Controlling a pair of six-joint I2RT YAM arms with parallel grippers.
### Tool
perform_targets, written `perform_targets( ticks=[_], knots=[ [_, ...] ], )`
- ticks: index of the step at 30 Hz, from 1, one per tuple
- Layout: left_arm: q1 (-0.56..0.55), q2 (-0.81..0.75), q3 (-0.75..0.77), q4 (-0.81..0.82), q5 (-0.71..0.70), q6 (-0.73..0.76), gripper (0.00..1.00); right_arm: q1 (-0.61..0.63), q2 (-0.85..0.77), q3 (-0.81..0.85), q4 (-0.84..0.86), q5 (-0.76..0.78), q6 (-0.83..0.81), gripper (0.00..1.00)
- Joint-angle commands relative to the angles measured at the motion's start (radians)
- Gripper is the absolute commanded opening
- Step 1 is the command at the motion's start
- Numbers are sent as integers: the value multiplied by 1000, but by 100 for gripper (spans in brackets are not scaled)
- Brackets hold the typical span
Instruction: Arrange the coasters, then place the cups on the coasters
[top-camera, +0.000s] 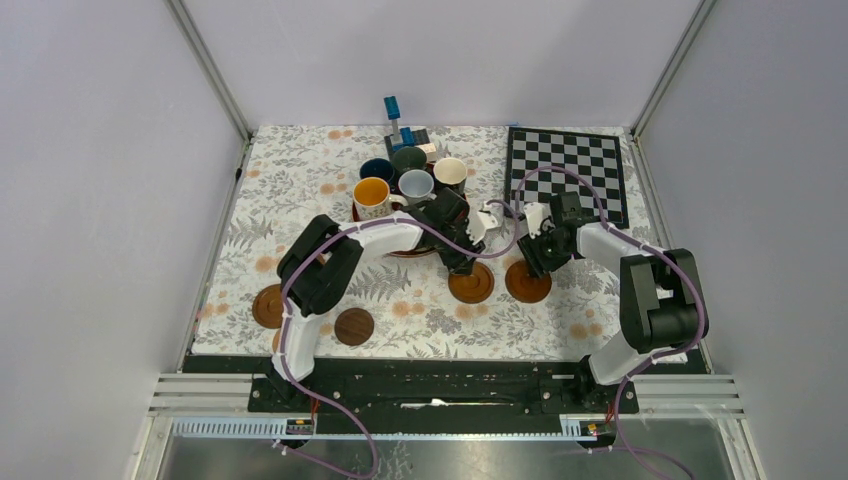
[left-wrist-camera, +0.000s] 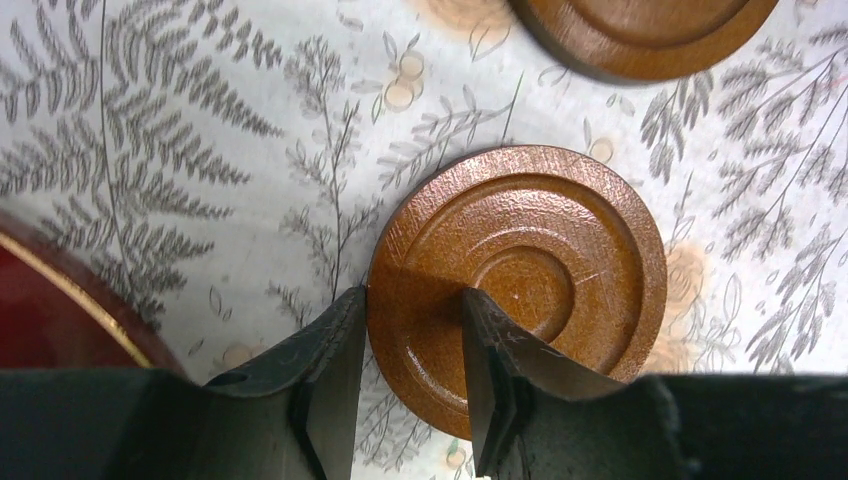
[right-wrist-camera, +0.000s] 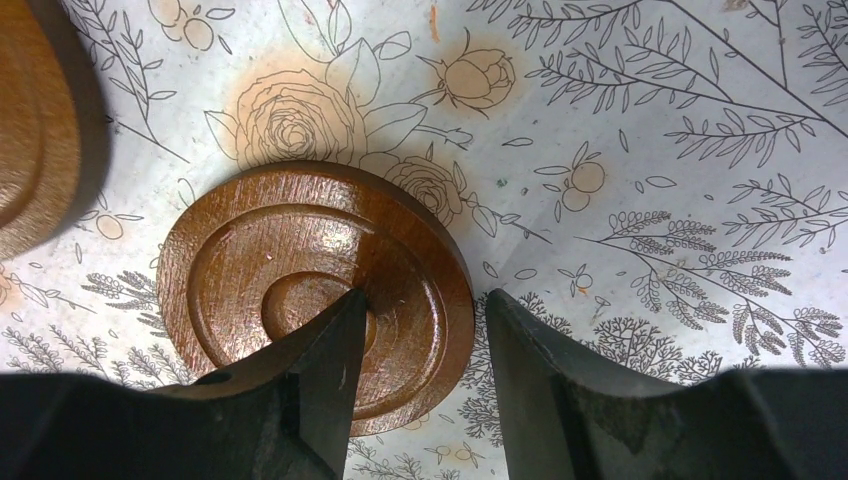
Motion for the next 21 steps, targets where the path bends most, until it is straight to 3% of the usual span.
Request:
perform_targets(
  ticks=[1,10,21],
  knots=[
    [-23,62,34,19,2,-43,31,-6,0,-4,-23,3,-40,55],
    [-23,36,45,28,-24,-53,39,-7,-36,33,-80,-67,-31,61],
    [-22,-111,145,-104,22,-60,54,-7,-111,196,-157,-158,38,69]
  ],
)
